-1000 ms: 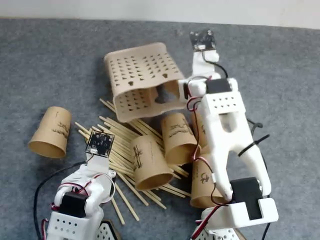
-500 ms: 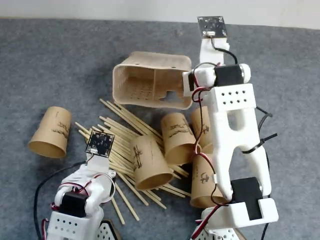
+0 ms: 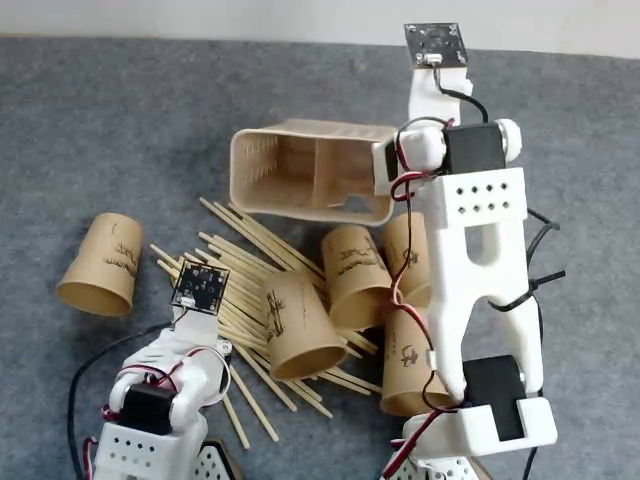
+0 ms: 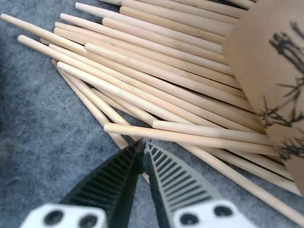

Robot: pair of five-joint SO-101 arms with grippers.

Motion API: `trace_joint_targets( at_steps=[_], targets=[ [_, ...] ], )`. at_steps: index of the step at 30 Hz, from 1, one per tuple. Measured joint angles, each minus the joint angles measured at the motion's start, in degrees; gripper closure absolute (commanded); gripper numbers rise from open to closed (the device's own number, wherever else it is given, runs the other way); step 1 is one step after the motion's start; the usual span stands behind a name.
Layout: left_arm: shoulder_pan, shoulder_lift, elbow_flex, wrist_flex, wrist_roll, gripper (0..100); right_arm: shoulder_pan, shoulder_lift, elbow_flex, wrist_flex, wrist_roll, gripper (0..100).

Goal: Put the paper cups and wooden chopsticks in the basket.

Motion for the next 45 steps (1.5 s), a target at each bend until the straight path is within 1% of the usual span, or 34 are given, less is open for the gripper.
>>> trace_joint_targets(
  at_steps=[6,14,21,23,26,28,32,35,38,45],
  targets=[
    [0.00,0.00,0.00,0.00,0.00,99,1.85,0.00,0.00,0.00,0.00,99.2],
    [0.00,0.00,0.00,0.00,0.00,99,3.34,0.00,0.00,-4.57,0.00,98.9],
    [0.00,0.00,0.00,0.00,0.00,99,4.13,1.41,-0.18,-7.12,-3.08,98.8],
    [0.00,0.00,0.00,0.00,0.00,99,4.57,3.96,-0.88,-7.12,-3.16,97.2],
    [0.00,0.00,0.00,0.00,0.00,99,4.75,6.95,-1.85,-8.44,-3.25,91.8],
    [0.00,0.00,0.00,0.00,0.00,99,4.48,9.05,-1.85,-9.14,-3.25,90.8],
    [0.00,0.00,0.00,0.00,0.00,99,4.48,11.34,-1.76,-9.76,-3.25,92.0],
    [0.00,0.00,0.00,0.00,0.00,99,4.48,11.34,-1.76,-10.64,-3.25,99.1],
    [0.00,0.00,0.00,0.00,0.00,99,4.57,11.34,-1.76,-10.99,-3.16,99.1],
    [0.00,0.00,0.00,0.00,0.00,99,4.57,11.34,-1.76,-9.58,1.23,99.1]
  ],
)
